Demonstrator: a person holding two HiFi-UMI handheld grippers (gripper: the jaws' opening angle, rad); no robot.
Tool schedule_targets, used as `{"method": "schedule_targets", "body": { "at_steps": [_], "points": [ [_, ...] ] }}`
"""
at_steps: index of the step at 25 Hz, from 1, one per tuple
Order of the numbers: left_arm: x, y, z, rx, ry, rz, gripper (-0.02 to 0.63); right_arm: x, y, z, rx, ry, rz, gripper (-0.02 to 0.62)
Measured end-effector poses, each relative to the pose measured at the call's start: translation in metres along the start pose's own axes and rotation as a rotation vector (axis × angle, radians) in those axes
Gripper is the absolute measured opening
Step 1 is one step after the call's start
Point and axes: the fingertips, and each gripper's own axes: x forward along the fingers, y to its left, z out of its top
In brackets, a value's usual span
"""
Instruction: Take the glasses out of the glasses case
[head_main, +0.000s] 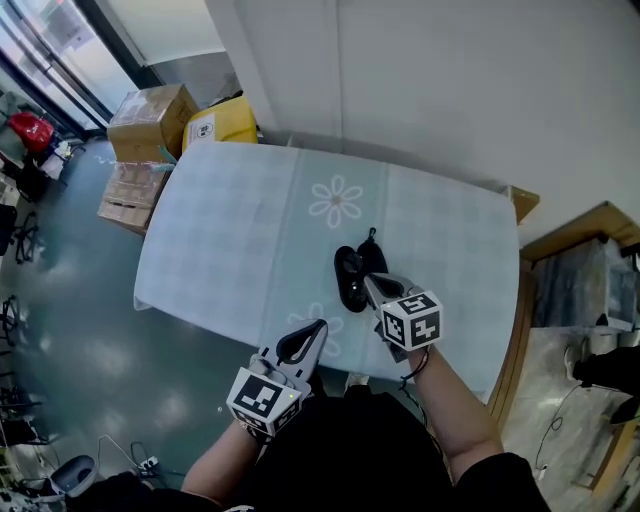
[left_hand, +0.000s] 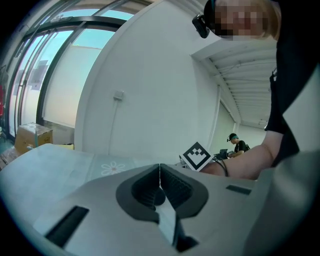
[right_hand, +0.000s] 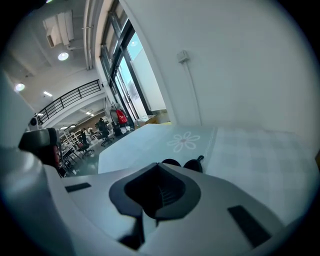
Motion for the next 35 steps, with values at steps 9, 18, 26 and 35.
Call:
{"method": "schedule_targets", "body": {
  "at_steps": [9, 18, 26, 35],
  "points": [
    [0.004, 0.031, 0.0, 0.009, 0.044, -0.142, 0.029, 0.035, -0.004, -0.024, 0.048, 0.114, -0.119, 0.055],
    [0.004, 0.07, -0.012, -0.03, 0.079, -0.222, 0.029, 0.066, -0.019, -0.048, -0.003, 0.26, -0.267, 0.083],
    [0.01, 0.099, -0.019, -0.059, 0.102, -0.275, 0.029, 0.081, -0.034, -0.064, 0.005, 0.346, -0.362, 0.089],
    [0.017, 0.125, -0.025, -0.075, 0.129, -0.322, 0.029, 0.091, -0.04, -0.071, 0.055, 0.383, -0.421, 0.08]
  ]
}}
